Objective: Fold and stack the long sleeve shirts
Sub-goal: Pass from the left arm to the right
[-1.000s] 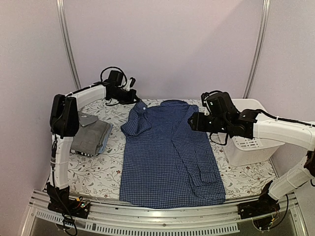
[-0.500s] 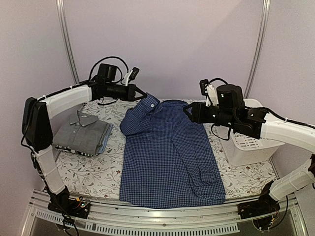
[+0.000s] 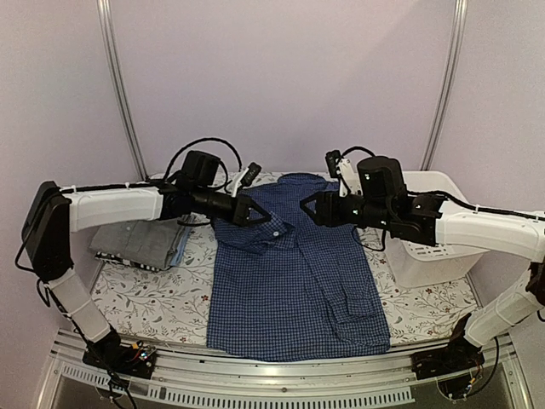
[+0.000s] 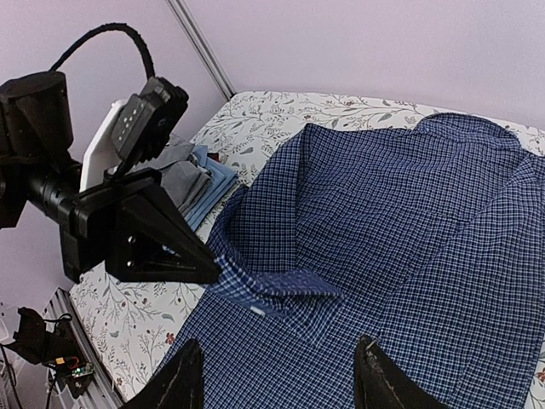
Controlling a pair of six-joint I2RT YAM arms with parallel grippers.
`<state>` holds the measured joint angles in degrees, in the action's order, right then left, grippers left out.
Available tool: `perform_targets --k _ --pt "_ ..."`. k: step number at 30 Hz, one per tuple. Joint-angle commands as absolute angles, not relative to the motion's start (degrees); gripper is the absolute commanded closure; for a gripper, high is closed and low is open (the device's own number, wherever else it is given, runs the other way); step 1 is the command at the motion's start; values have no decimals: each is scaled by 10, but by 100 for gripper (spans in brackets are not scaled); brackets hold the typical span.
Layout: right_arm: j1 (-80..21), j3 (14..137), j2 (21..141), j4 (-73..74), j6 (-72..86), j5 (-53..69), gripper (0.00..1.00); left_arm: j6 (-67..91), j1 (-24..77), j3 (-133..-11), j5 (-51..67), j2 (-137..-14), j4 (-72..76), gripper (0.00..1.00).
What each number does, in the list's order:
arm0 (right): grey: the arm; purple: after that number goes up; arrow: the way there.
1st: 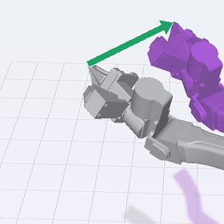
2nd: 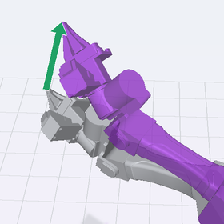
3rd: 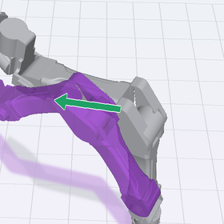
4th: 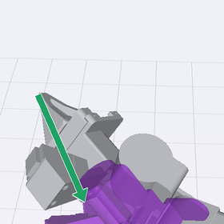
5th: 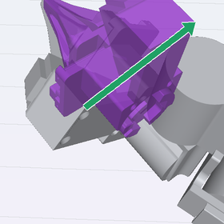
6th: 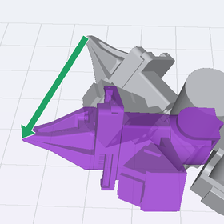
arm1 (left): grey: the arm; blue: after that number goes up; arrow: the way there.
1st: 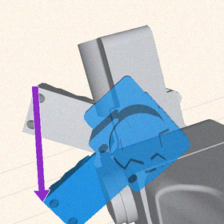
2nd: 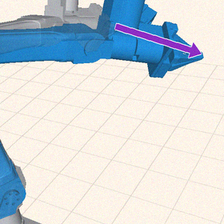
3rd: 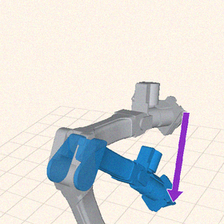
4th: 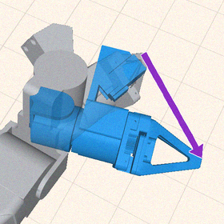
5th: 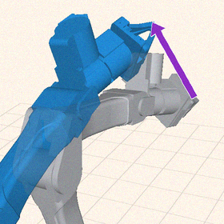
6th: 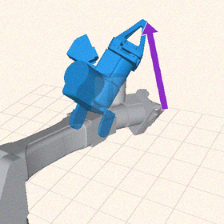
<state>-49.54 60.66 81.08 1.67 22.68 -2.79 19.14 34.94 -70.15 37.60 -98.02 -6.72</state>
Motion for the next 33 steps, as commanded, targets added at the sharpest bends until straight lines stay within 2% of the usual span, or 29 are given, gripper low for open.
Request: perform_targets --k 1,6,11,18,23,33 --pt "-514 593 820 16 250 -39 42 233 392 -616 305 -926 10 100" --pt "-535 579 836 32 280 -51 42 276 426 -508 222 -860 54 100" --pt "-559 570 867 41 325 -51 42 289 441 -447 198 -847 48 100" --pt "-596 590 935 73 378 -38 42 308 462 -418 195 -849 5 100" --pt "-601 588 969 57 413 15 42 322 473 -407 189 -858 -28 100" --pt "-602 635 1042 27 392 33 42 326 476 -402 188 -864 -24 100"
